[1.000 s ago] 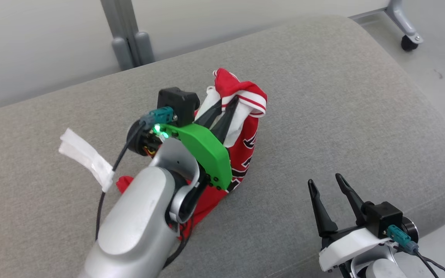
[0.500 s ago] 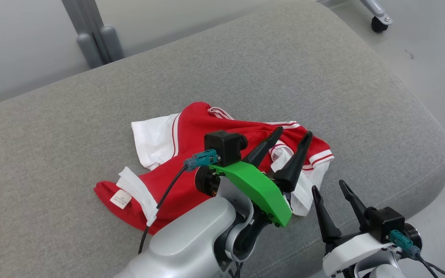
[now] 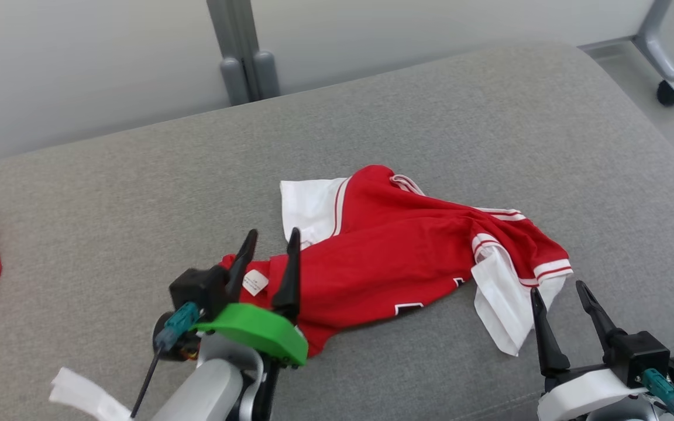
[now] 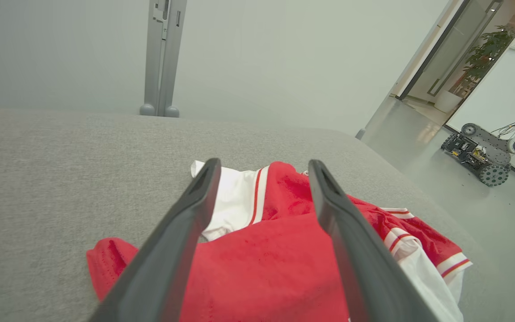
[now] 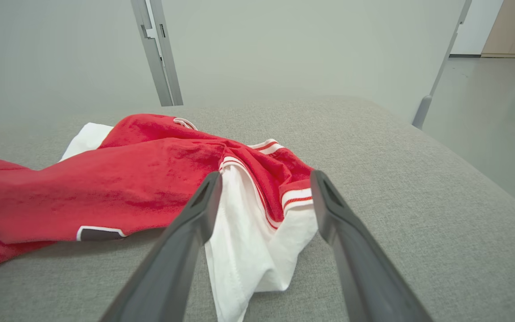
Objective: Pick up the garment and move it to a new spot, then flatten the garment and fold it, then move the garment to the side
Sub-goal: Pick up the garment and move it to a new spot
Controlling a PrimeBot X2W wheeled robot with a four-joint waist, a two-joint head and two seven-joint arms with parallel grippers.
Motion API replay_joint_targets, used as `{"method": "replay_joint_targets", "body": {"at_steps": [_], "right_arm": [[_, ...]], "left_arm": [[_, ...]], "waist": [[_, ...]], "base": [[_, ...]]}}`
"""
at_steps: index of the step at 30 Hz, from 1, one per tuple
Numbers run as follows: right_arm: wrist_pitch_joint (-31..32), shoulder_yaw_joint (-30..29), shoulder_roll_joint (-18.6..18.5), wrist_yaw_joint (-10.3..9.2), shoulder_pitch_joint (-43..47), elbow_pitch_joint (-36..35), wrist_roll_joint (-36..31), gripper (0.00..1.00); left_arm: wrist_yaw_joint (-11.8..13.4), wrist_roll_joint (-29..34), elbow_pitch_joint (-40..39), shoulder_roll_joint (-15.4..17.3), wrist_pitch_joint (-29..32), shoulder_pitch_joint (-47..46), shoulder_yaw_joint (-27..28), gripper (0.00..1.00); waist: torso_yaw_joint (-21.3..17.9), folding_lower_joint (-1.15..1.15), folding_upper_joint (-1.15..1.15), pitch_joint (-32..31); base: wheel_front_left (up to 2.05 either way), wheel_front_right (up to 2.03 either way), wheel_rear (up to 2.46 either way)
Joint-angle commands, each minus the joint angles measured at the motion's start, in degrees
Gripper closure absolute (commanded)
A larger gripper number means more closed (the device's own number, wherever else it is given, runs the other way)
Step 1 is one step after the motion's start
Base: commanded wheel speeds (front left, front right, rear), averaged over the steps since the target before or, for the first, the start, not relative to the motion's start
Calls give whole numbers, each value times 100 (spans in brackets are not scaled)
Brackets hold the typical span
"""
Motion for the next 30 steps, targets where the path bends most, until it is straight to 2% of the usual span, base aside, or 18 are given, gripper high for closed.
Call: {"method": "replay_joint_targets", "body": {"at_steps": [1, 5, 8, 13, 16, 20, 24, 30], "right_arm": [[-18, -61, -58, -7, 95, -62, -60, 0], [-18, -288, -114, -7, 218, -168, -120, 0], [-18, -449, -121, -7, 306, -222, -142, 0], [-18, -643, -93, -7, 452, -284, -170, 0], [-18, -666, -77, -7, 519, -280, -193, 0], [-18, -656, -48, -7, 557, -261, -166, 0], [-18, -654, -33, -7, 603, -243, -165, 0], [-18, -666, -20, -7, 627, -231, -177, 0]], "left_arm": [[-2, 321, -94, 98, -1, 291, 230, 0], [-162, 1204, -341, 153, -1, 1150, 983, 0], [-310, 1674, -429, 61, -2, 1663, 1478, 0], [-783, 2219, -463, -206, -2, 2273, 2274, 0], [-1144, 2442, -408, -379, -2, 2531, 2689, 0], [-1436, 2674, -347, -557, -3, 2761, 3215, 0], [-1619, 2820, -337, -662, -3, 2877, 3560, 0], [-1775, 2956, -287, -700, -3, 2864, 3759, 0]], "waist": [[508, 0, 0, -264], [780, 0, 0, -327], [939, 0, 0, -379], [1150, 0, 0, -450], [1190, 0, 0, -502], [1157, 0, 0, -558], [1121, 0, 0, -578], [1096, 0, 0, -601]], "base": [[0, 0, 0], [0, 0, 0], [0, 0, 0], [0, 0, 0], [0, 0, 0], [0, 0, 0], [0, 0, 0], [0, 0, 0]]}}
